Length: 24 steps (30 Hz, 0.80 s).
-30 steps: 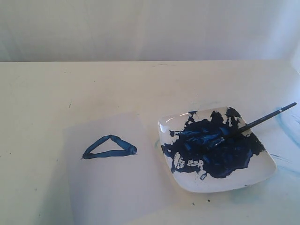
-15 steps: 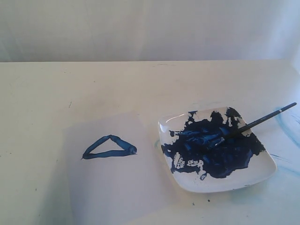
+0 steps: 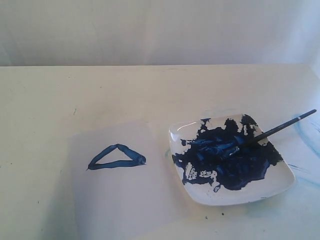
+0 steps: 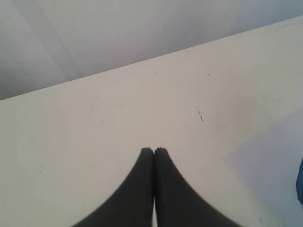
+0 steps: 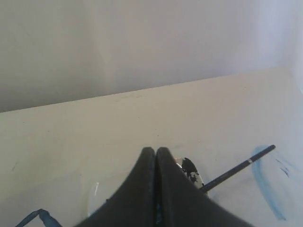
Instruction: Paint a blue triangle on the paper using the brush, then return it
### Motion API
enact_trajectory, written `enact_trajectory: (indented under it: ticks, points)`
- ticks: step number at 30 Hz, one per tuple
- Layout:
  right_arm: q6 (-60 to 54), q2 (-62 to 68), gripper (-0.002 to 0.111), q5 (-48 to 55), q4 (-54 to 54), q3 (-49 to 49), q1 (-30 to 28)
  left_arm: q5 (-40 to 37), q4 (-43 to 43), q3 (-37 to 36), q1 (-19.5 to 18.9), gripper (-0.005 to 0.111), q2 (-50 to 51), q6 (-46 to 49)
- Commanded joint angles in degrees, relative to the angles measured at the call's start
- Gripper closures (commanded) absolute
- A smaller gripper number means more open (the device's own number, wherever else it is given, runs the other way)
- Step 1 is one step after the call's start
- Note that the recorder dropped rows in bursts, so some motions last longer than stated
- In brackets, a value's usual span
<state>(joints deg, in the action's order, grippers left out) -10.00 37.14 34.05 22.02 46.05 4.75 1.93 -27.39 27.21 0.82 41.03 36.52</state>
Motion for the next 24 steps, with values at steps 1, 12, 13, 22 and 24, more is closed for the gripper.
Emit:
enact_trajectory:
  ticks: [1, 12, 13, 22, 24]
  points:
    - [-0.3, -2.2, 0.108, -0.2, 0.2, -0.4, 1.9, -0.1, -0.8, -0.4, -0.1, 0.107, -0.4, -0.6]
    - [-0.3, -2.7, 0.108, -0.2, 0.2, -0.4, 1.9, -0.1, -0.8, -0.4, -0.1, 0.107, -0.4, -0.6]
    - [0.6, -3.7, 0.108, -0.2, 0.6, -0.4, 2.4, -0.1, -0.8, -0.4, -0.1, 0.107, -0.4, -0.6]
    - [-3.8, -19.3, 0.108, -10.2, 4.4, -0.7, 2.6, -0.1, -0.8, -0.4, -0.1, 0.107, -0.4, -0.6]
    - [-6.3, -20.0, 0.108, -11.8, 2.7, -3.1, 2.6, -0.1, -0.8, -0.4, -0.1, 0.107, -0.4, -0.6]
